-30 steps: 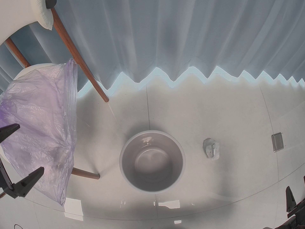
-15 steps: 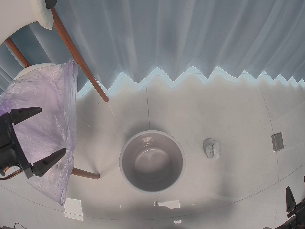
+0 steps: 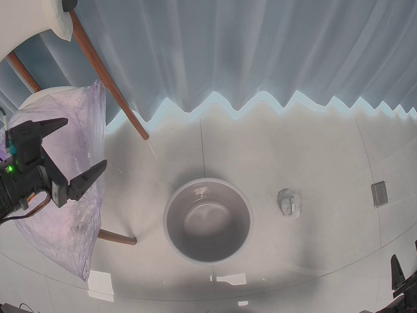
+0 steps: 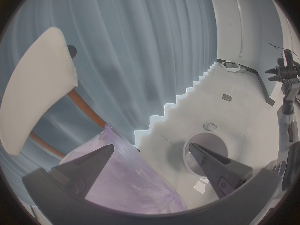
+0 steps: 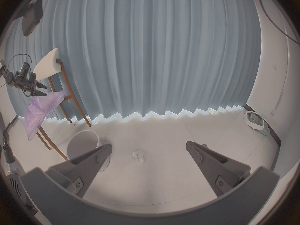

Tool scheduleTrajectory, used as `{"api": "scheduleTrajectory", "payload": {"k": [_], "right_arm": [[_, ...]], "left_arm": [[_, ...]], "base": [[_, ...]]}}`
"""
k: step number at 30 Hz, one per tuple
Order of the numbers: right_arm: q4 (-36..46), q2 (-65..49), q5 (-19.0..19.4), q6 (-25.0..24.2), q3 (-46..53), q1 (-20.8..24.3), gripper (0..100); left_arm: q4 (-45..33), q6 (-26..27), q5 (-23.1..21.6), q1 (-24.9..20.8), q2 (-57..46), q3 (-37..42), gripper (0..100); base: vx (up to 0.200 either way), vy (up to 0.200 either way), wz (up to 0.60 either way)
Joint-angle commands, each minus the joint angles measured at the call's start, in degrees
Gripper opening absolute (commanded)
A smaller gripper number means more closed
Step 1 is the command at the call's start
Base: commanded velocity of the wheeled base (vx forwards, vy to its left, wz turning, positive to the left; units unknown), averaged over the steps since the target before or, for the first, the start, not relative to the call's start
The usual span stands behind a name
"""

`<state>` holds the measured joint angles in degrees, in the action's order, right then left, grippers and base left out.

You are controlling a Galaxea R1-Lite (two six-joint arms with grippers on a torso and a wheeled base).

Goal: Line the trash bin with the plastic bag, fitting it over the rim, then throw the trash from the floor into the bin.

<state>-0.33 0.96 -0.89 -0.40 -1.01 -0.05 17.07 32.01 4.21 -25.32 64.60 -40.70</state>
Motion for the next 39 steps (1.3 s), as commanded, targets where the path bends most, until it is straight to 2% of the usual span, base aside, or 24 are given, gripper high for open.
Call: {"api": "scheduleTrajectory", "payload": {"k": [1, 2, 3, 4, 8, 11, 18, 23, 34, 39], "right_arm": [[-0.02, -0.96, -0.08, -0.13, 1.01, -0.04, 100], [-0.02, -0.96, -0.08, -0.13, 1.01, -0.04, 100], [-0.02, -0.96, -0.08, -0.13, 1.01, -0.04, 100], [-0.02, -0.96, -0.08, -0.13, 1.01, -0.04, 100], [-0.02, -0.96, -0.16, -0.13, 1.01, -0.04, 100], [-0.02, -0.96, -0.34, -0.21, 1.01, 0.05, 100], [-0.02, -0.96, -0.34, -0.21, 1.01, -0.04, 100], [-0.02, -0.96, -0.34, -0.21, 1.01, -0.04, 100], [-0.02, -0.96, -0.34, -0.3, 1.01, 0.05, 100], [-0.02, -0.96, -0.34, -0.48, 1.01, -0.04, 100]], "left_arm": [[2.36, -3.89, 6.08, -5.88, 6.77, -1.22, 100], [2.18, -4.33, 8.19, -7.2, 7.47, -1.83, 100], [2.18, -4.33, 8.19, -7.2, 7.47, -1.83, 100], [2.27, -4.5, 11.09, -8.25, 8.44, -2.19, 100], [2.09, -4.41, 13.46, -8.25, 9.41, -2.27, 100], [1.74, -3.71, 18.65, -8.25, 9.67, -1.57, 100], [1.83, -3.8, 22.69, -8.08, 12.22, -2.19, 100], [1.74, -3.45, 28.49, -7.64, 14.42, -2.54, 100], [2.09, -0.64, 29.1, -6.67, 20.57, -5.88, 100], [2.27, 1.83, 29.19, -4.65, 23.64, -8.69, 100]], "base": [[0.0, 0.0, 0.0], [0.0, 0.0, 0.0], [0.0, 0.0, 0.0], [0.0, 0.0, 0.0], [0.0, 0.0, 0.0], [0.0, 0.0, 0.0], [0.0, 0.0, 0.0], [0.0, 0.0, 0.0], [0.0, 0.0, 0.0], [0.0, 0.0, 0.0]]}}
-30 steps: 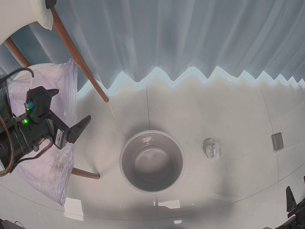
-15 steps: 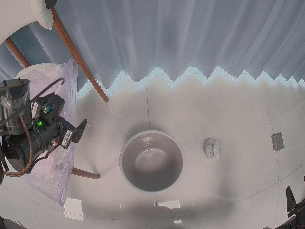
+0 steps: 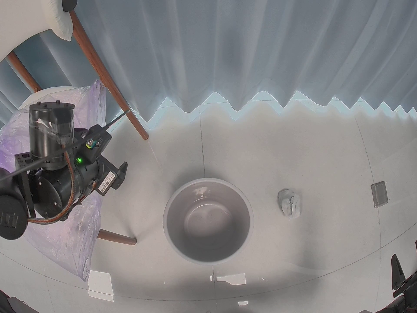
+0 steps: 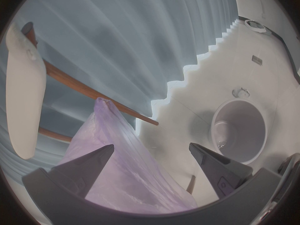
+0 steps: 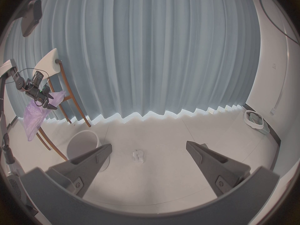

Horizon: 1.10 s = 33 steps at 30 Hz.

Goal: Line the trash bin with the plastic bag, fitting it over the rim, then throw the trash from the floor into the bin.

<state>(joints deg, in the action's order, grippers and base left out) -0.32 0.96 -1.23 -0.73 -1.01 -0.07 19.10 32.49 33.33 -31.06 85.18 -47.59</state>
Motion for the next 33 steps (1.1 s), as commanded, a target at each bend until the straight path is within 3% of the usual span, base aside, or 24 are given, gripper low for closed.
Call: {"api": "scheduleTrajectory", "payload": {"k": [1, 6, 26, 27, 33], "right_arm": [[-0.03, -0.96, 0.0, -0.15, 1.01, 0.07, 100], [-0.03, -0.96, 0.0, -0.24, 1.01, -0.01, 100], [-0.03, -0.96, 0.0, -0.15, 1.01, 0.07, 100], [-0.03, -0.96, 0.0, -0.15, 1.01, 0.07, 100], [-0.03, -0.96, 0.0, -0.15, 1.01, -0.01, 100]], "left_arm": [[0.23, 2.05, 0.07, 1.35, 3.24, -2.24, 100], [0.06, 2.84, 2.27, 2.23, 3.07, -2.42, 100], [0.32, 2.49, 2.62, 4.43, 2.54, 0.92, 100], [0.41, 2.4, 2.53, 4.61, 2.54, 0.83, 0], [0.32, 2.14, 2.44, 6.01, 0.52, 1.01, 0]], "base": [[0.0, 0.0, 0.0], [0.0, 0.0, 0.0], [0.0, 0.0, 0.0], [0.0, 0.0, 0.0], [0.0, 0.0, 0.0]]}}
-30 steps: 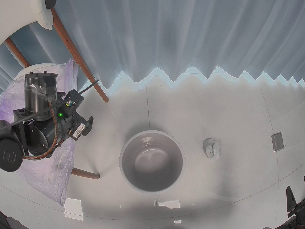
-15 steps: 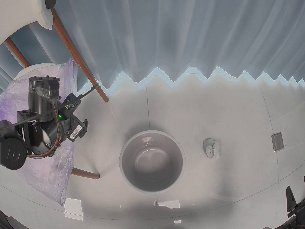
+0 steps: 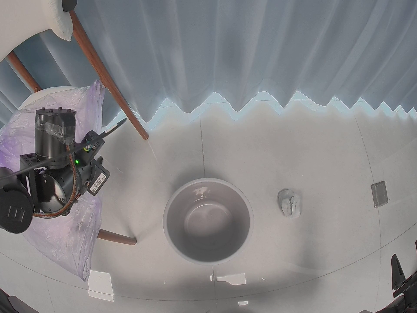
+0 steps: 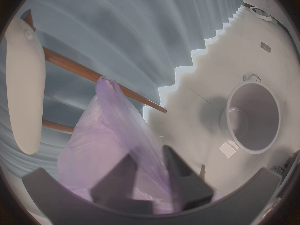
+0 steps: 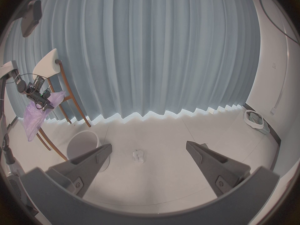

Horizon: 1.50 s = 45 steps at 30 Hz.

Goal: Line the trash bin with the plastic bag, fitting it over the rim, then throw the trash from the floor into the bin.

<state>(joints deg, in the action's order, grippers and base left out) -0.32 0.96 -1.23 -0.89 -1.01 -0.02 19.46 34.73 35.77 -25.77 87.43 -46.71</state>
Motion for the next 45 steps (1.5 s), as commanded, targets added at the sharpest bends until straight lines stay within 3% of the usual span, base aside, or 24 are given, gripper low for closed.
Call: {"api": "scheduleTrajectory", "payload": {"k": [1, 9, 18, 23, 28, 31, 36, 41, 45], "right_arm": [[-0.03, -0.96, 0.0, 0.01, 1.01, -0.06, 100], [-0.03, -0.96, 0.0, 0.01, 1.01, -0.06, 100], [-0.03, -0.96, 0.0, 0.01, 1.01, 0.02, 100], [-0.03, -0.96, 0.0, 0.01, 1.01, 0.02, 100], [-0.03, -0.96, 0.0, 0.01, 1.01, 0.02, 100], [-0.03, -0.96, 0.09, 0.1, 1.01, 0.02, 100], [-0.03, -0.96, 0.09, 0.1, 1.01, -0.06, 100], [-0.03, -0.96, 0.0, 0.1, 1.01, 0.02, 100], [-0.03, -0.96, 0.09, 0.1, 1.01, -0.06, 100]], "left_arm": [[-0.03, -0.54, -0.08, 0.99, -2.18, 0.04, 0], [-1.17, -7.75, -0.87, 0.19, -7.27, 1.19, 0], [-7.94, -22.16, -8.52, -7.8, -18.61, 3.12, 0], [-9.44, -34.56, -12.65, -9.91, -24.76, 7.87, 0], [-9.61, -36.84, -19.6, -9.03, -28.1, 9.27, 0], [-7.77, -42.73, -25.66, -8.77, -28.1, 8.57, 0], [1.64, -47.91, -30.05, -8.77, -25.47, 7.69, 0], [11.83, -50.73, -31.28, -9.3, -20.99, 7.25, 0], [13.41, -50.99, -31.37, -12.2, -18.79, 4.97, 0]], "base": [[0.0, 0.0, 0.0], [0.0, 0.0, 0.0], [0.0, 0.0, 0.0], [0.0, 0.0, 0.0], [0.0, 0.0, 0.0], [0.0, 0.0, 0.0], [0.0, 0.0, 0.0], [0.0, 0.0, 0.0], [0.0, 0.0, 0.0]]}}
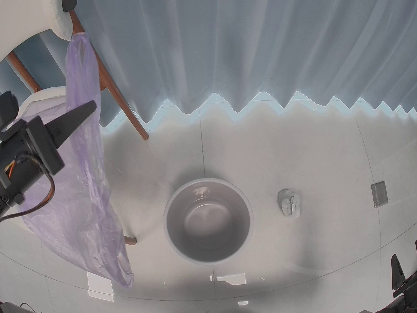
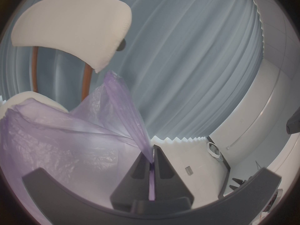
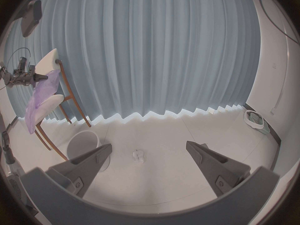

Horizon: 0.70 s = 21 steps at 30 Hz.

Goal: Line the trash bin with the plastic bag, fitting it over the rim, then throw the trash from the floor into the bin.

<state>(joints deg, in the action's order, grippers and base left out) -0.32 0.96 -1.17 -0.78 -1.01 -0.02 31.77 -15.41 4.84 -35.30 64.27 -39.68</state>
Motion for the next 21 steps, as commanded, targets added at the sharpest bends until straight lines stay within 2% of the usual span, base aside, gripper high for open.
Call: {"api": "scheduleTrajectory", "payload": {"k": [1, 3, 5, 11, 21], "right_arm": [[-0.03, -0.96, 0.03, -0.01, 1.01, 0.02, 100], [-0.03, -0.96, 0.03, -0.01, 1.01, -0.06, 100], [-0.03, -0.96, 0.03, -0.01, 1.01, -0.06, 100], [-0.03, -0.96, 0.03, -0.01, 1.01, -0.06, 100], [-0.03, -0.96, 0.03, -0.01, 1.01, 0.02, 100]], "left_arm": [[1.1, -1.03, -0.45, -3.72, 4.46, -2.68, 0], [1.1, -1.82, -0.8, -6.09, 4.55, -3.56, 0], [1.01, -3.14, -3.17, -8.03, 4.64, -4.0, 0], [0.93, -4.28, -11.78, -8.55, 6.57, -4.18, 0], [0.93, -8.41, -15.74, -11.81, 9.47, -6.99, 0]], "base": [[0.0, 0.0, 0.0], [0.0, 0.0, 0.0], [0.0, 0.0, 0.0], [0.0, 0.0, 0.0], [0.0, 0.0, 0.0]]}}
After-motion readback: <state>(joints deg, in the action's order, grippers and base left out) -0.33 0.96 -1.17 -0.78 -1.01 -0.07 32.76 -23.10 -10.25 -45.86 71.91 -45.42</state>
